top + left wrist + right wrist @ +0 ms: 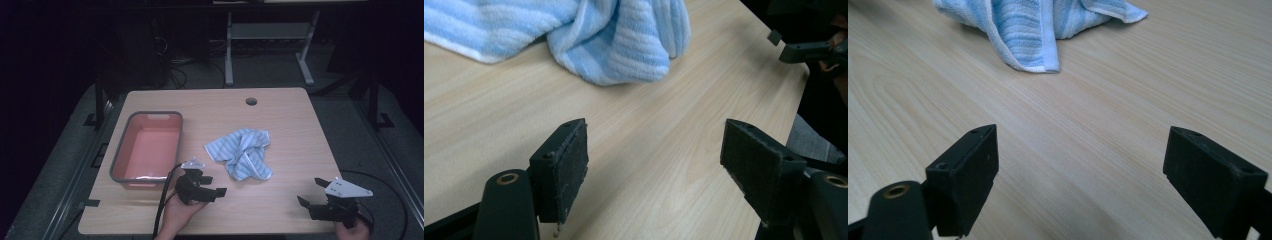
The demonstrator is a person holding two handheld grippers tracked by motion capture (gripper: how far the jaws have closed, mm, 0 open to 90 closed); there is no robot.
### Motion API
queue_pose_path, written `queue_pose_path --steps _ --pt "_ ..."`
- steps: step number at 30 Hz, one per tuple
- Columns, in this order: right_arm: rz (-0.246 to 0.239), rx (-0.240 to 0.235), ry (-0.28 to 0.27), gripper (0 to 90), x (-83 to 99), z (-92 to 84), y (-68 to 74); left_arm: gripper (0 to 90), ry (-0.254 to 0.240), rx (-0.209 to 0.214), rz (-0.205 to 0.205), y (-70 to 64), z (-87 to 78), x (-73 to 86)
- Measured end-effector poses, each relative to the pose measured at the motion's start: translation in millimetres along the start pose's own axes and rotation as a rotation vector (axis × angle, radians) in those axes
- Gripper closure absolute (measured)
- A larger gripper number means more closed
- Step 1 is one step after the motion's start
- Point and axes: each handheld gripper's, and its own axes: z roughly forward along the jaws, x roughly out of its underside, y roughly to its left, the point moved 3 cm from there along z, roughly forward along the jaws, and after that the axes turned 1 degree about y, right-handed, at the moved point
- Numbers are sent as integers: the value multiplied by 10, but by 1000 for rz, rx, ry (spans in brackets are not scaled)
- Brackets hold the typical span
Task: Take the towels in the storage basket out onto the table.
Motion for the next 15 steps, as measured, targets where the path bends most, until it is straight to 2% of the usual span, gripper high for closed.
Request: queue_pose_path --steps 15 --pt "-6 -3 1 139 -10 6 15 264 -1 -16 5 -5 -7 130"
